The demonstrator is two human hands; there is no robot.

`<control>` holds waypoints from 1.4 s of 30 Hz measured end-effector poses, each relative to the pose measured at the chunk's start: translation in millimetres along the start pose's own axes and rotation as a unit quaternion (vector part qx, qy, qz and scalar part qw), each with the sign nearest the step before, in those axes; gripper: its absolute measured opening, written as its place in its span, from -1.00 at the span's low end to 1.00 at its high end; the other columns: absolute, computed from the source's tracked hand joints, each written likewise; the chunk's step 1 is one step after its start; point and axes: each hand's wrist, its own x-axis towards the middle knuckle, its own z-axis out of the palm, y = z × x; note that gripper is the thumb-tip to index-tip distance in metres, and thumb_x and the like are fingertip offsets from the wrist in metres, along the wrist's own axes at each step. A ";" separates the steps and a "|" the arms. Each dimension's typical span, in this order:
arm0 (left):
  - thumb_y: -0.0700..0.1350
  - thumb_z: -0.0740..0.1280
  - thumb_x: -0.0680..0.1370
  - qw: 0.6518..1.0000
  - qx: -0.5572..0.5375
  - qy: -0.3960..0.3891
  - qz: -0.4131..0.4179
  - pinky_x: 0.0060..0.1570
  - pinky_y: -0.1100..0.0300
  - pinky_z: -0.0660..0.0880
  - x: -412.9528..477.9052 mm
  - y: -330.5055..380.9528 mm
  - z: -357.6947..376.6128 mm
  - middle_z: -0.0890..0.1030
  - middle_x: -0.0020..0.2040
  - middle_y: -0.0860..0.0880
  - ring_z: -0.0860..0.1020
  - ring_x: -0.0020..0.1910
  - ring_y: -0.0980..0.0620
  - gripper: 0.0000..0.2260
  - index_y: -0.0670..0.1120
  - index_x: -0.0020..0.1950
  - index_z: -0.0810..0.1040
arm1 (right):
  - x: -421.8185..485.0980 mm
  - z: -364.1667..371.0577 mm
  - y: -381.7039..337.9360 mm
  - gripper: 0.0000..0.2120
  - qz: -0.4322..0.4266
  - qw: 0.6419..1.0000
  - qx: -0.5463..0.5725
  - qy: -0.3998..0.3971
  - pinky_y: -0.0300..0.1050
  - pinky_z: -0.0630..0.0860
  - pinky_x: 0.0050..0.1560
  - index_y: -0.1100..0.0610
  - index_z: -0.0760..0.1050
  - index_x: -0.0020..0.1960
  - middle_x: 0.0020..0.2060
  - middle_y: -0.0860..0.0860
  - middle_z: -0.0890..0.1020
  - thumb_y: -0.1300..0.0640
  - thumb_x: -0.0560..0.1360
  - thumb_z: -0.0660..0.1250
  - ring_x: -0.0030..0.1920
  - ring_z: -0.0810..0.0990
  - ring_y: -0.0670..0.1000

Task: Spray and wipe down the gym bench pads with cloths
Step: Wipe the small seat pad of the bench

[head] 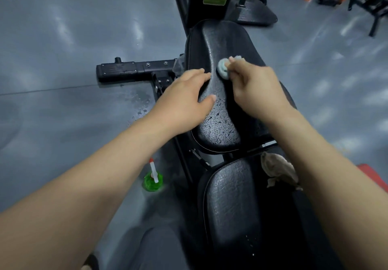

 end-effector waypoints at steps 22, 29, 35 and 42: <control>0.06 0.27 0.66 0.989 0.144 -0.019 0.033 0.49 -0.04 0.24 62.2 24.3 -4.8 0.25 0.56 -0.02 0.24 0.53 -0.12 -0.59 0.09 0.51 0.41 | 12.5 2.8 58.7 -0.69 0.049 0.999 0.012 0.009 0.10 0.57 0.16 0.08 0.56 0.21 0.23 0.19 0.64 0.03 0.64 0.11 0.20 0.60 0.30; -0.01 0.28 0.64 0.983 0.181 -0.009 0.017 0.34 -0.04 0.33 61.4 37.0 -3.7 0.28 0.49 -0.02 0.29 0.45 -0.12 -0.66 0.06 0.43 0.43 | 9.7 2.5 72.3 -0.78 0.068 0.997 0.042 0.016 0.07 0.55 0.16 0.10 0.58 0.19 0.21 0.13 0.67 0.11 0.65 0.21 0.21 0.61 0.26; -0.03 0.29 0.63 0.981 0.195 0.000 0.010 0.29 -0.04 0.37 64.9 38.1 -0.6 0.28 0.46 -0.03 0.30 0.41 -0.13 -0.69 0.04 0.38 0.44 | 0.5 7.3 82.0 -0.80 0.036 0.998 0.029 0.044 0.16 0.60 0.08 0.15 0.59 0.10 0.13 0.18 0.68 0.19 0.60 0.21 0.18 0.62 0.28; -0.06 0.29 0.63 0.978 0.209 -0.017 0.007 0.25 -0.03 0.38 64.7 44.2 -2.3 0.27 0.43 -0.06 0.30 0.39 -0.14 -0.70 0.00 0.37 0.42 | 57.9 15.5 83.8 -0.78 0.100 0.990 0.093 0.032 -0.07 0.45 0.00 0.13 0.64 0.06 0.01 0.23 0.68 0.18 0.60 0.22 0.14 0.58 0.32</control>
